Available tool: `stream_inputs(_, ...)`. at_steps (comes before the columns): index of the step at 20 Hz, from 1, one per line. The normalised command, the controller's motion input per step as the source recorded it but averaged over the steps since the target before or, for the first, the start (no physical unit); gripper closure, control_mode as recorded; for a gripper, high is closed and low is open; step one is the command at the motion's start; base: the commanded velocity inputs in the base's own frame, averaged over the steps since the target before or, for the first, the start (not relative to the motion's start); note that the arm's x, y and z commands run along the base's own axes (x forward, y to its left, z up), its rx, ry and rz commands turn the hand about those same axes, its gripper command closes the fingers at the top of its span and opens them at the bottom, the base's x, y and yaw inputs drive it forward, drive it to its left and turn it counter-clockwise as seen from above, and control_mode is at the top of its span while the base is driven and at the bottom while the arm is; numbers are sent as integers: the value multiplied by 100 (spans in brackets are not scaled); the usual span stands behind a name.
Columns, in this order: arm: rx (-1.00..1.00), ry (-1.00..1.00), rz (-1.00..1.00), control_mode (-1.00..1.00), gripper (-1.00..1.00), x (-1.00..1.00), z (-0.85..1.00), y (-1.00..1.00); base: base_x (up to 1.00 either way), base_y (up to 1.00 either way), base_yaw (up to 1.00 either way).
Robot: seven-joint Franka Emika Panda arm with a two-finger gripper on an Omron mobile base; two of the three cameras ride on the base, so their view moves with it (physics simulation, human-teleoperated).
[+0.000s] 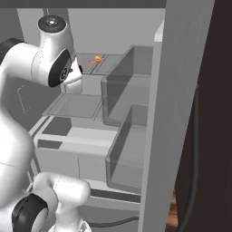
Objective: Transport the chicken drumstick and lime to the fridge. Place the chicken drumstick on the rack containing meat and place the lime on the rack containing the vegetable, ensuring meats and vegetables are on different racks.
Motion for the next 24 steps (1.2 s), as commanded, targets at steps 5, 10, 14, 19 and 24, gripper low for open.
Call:
stream_inputs(5, 0, -27, 5, -100, 100, 43, 0, 0, 0, 0, 0)
stream_inputs(10, 0, -20, 5, -100, 100, 61, 0, 0, 0, 0, 0)
stream_inputs(14, 0, 2, 3, -100, 100, 88, 0, 0, 0, 0, 0)
stream_inputs(19, 0, 1, 1, -100, 100, 93, 0, 0, 0, 0, 0)
stream_inputs(24, 0, -1, 2, -100, 100, 79, 0, 0, 0, 0, 0)
